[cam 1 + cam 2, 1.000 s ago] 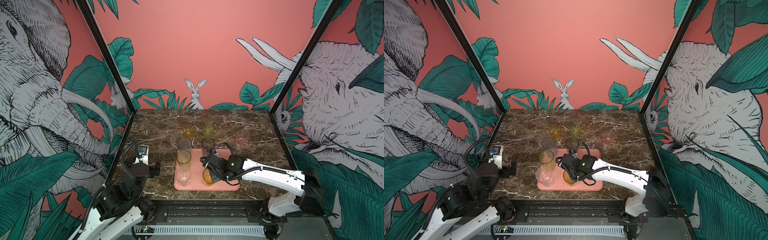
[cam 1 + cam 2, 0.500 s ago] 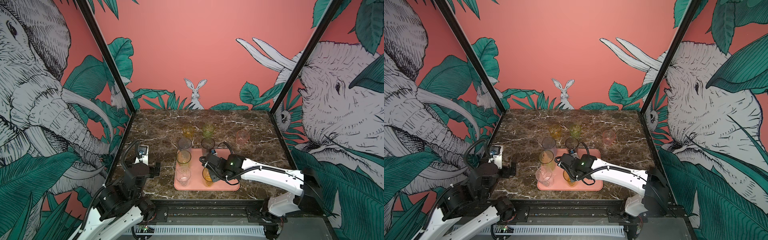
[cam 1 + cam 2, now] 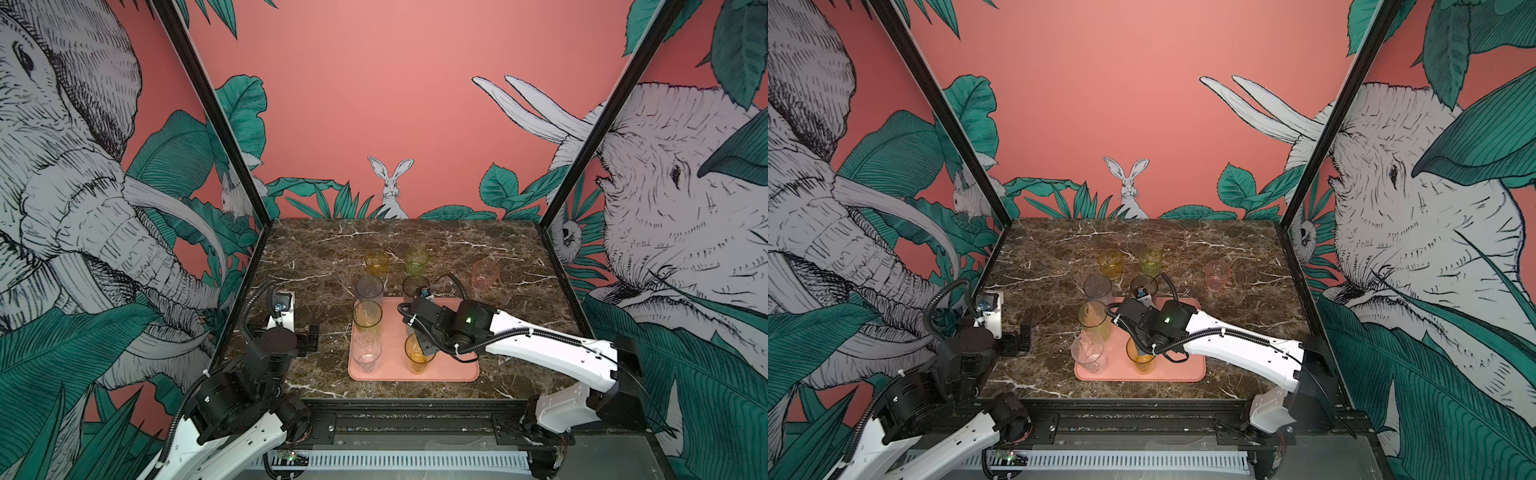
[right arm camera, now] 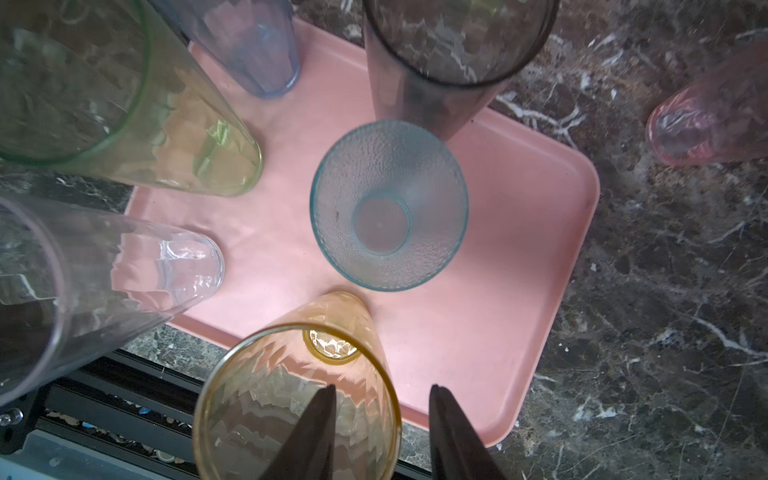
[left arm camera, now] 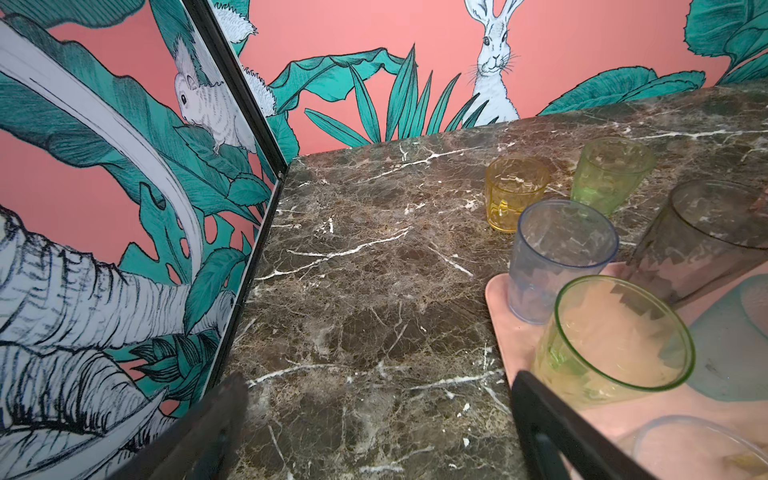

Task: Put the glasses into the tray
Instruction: 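Lower the amber cup onto the tray's near corner and open the right gripper, then raise the right gripper and move it over the yellow cup beyond the tray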

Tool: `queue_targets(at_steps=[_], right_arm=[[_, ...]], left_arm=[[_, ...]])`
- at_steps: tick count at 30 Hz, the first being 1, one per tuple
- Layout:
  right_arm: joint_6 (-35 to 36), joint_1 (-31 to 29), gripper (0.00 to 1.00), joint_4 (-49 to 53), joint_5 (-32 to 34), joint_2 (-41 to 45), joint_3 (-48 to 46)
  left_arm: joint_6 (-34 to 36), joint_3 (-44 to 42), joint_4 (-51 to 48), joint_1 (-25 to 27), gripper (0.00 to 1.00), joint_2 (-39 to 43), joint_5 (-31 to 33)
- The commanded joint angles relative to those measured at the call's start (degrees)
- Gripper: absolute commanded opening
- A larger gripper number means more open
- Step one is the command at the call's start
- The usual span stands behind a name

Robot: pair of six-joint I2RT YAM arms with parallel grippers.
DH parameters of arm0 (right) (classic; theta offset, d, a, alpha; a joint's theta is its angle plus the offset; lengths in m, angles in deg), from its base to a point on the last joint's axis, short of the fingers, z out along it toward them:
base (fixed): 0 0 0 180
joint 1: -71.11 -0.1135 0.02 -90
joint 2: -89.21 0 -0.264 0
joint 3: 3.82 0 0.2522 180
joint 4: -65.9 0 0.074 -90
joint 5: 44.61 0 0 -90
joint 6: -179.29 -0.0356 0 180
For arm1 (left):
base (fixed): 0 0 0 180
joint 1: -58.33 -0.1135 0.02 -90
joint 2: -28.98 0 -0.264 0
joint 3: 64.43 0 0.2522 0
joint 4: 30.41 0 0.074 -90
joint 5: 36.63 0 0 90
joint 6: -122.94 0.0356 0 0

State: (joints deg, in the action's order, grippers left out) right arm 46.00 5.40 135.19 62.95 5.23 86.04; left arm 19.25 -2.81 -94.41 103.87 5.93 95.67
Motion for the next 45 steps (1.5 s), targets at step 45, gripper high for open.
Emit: queue_targets(at_steps=[45], right_arm=[[27.9,22.1,0.54,4.6,-8.7,-38.6,59.0]], left_arm=[[0.4,-1.8,0.3,-0.2,0.99,3.2,3.9]])
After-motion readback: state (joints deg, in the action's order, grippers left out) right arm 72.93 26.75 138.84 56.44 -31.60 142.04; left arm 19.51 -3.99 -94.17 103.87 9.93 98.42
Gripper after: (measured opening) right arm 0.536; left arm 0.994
